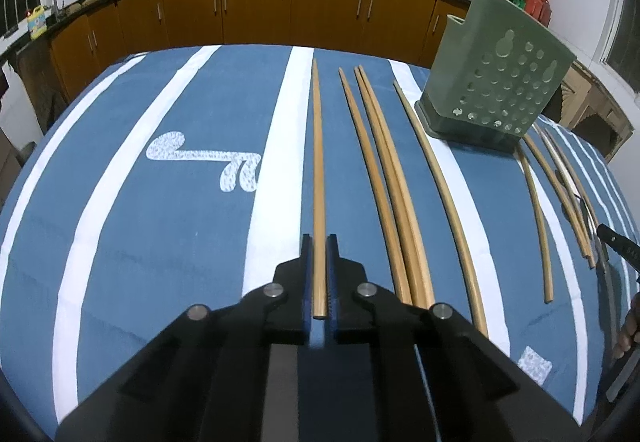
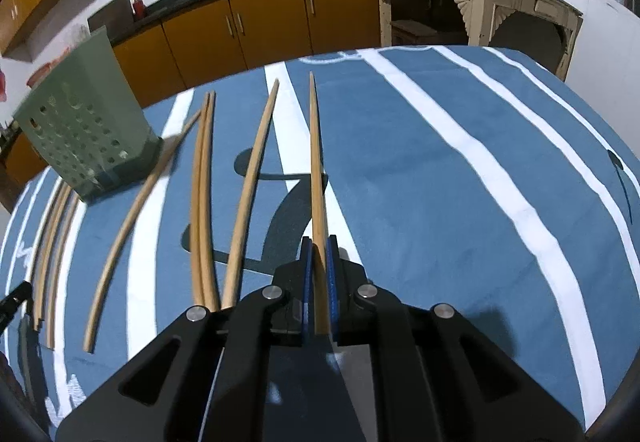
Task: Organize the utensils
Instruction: 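Lower the left and right grippers and each grasp one wooden chopstick, then lift the chopsticks upright and carry both over the green holder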
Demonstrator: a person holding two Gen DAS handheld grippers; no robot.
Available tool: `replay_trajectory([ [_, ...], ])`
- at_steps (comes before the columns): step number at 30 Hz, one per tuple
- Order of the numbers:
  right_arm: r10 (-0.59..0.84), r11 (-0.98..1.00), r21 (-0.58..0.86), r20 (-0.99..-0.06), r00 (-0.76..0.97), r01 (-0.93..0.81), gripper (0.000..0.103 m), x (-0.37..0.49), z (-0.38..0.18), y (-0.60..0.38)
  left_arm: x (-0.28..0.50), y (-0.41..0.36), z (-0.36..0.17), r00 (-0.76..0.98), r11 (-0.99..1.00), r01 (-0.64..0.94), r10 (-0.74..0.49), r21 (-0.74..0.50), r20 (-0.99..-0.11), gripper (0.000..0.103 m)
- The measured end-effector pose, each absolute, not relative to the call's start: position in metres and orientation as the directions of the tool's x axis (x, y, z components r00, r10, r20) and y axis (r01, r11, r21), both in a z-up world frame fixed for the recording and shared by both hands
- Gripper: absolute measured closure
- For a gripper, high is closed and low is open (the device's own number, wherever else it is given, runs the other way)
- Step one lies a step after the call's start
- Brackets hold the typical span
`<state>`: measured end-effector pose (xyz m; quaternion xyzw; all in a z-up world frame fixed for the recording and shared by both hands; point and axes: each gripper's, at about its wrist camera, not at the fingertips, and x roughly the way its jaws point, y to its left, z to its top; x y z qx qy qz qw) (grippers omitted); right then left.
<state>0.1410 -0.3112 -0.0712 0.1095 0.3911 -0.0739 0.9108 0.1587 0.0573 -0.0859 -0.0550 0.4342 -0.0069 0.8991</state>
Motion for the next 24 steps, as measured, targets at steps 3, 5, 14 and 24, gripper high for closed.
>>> replay_trajectory([
  [3,-0.064,0.97,0.128,-0.688,0.723,0.208,0.095,0.13,-0.054,-0.311,0.153,0.06,-0.081,0.628,0.995,-0.032,-0.054,-0.094,-0.776,0.095],
  [5,-0.07,0.971,0.126,-0.657,0.751,0.202,0.095,0.123,-0.041,-0.313,0.148,0.062,-0.072,0.647,0.996,-0.023,-0.05,-0.086,-0.761,0.095],
  [14,-0.078,0.969,0.158,-0.542,0.837,0.192,0.095,0.106,0.002,-0.322,0.128,0.072,-0.006,0.778,0.998,0.0,-0.041,-0.065,-0.626,0.095],
  [24,-0.058,0.966,0.2,-0.44,0.896,0.161,0.095,0.113,0.04,-0.326,0.122,0.08,0.054,0.877,0.992,0.003,-0.062,-0.123,-0.476,0.096],
])
